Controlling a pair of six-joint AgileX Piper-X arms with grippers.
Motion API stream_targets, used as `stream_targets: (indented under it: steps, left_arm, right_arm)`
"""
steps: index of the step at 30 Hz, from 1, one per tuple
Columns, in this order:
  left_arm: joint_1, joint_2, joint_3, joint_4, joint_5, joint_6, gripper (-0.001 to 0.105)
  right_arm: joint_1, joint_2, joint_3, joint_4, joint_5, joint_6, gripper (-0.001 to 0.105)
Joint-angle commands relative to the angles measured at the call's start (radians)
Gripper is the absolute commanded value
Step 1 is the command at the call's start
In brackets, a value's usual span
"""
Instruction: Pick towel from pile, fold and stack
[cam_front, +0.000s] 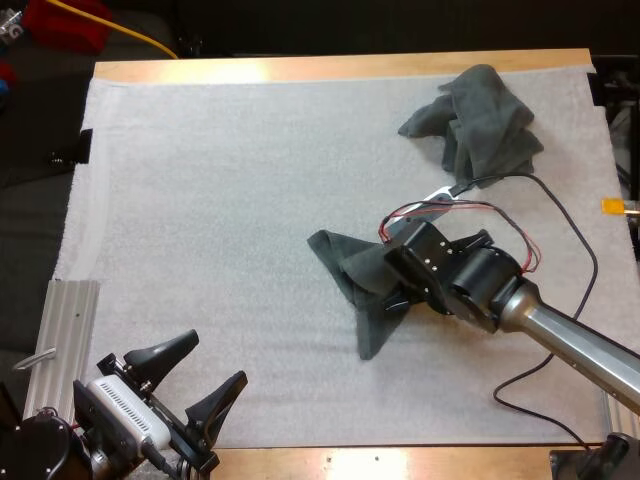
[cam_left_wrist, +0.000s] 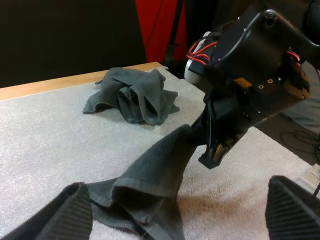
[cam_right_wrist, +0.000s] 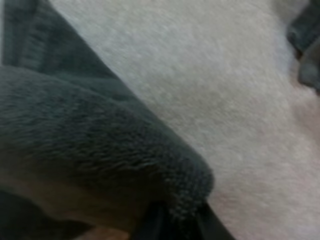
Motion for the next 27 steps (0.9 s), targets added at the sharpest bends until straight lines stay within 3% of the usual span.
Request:
stream_targets:
  steps: [1,7,17,27]
  left_arm:
    - [-0.001,0.002,-0.009,-0.008,0.014,-0.01,0.07]
    - [-0.001,0.002,-0.009,-0.008,0.014,-0.01,0.07]
    - [-0.001,0.002,-0.009,-0.008,0.014,-0.01,0.07]
    - [-0.001,0.002,-0.009,-0.008,0.014,-0.01,0.07]
  right_arm:
    - [-0.014,-0.004,-0.002,0.022,0.024,-0.008,0.03]
    - [-0.051,-0.004,-0.002,0.1,0.141,-0.008,0.07]
    - [-0.058,-0.075,-0.005,0.282,0.161,0.032,0.071]
    - [-0.058,-0.284,-0.005,0.302,-0.019,0.167,0.071]
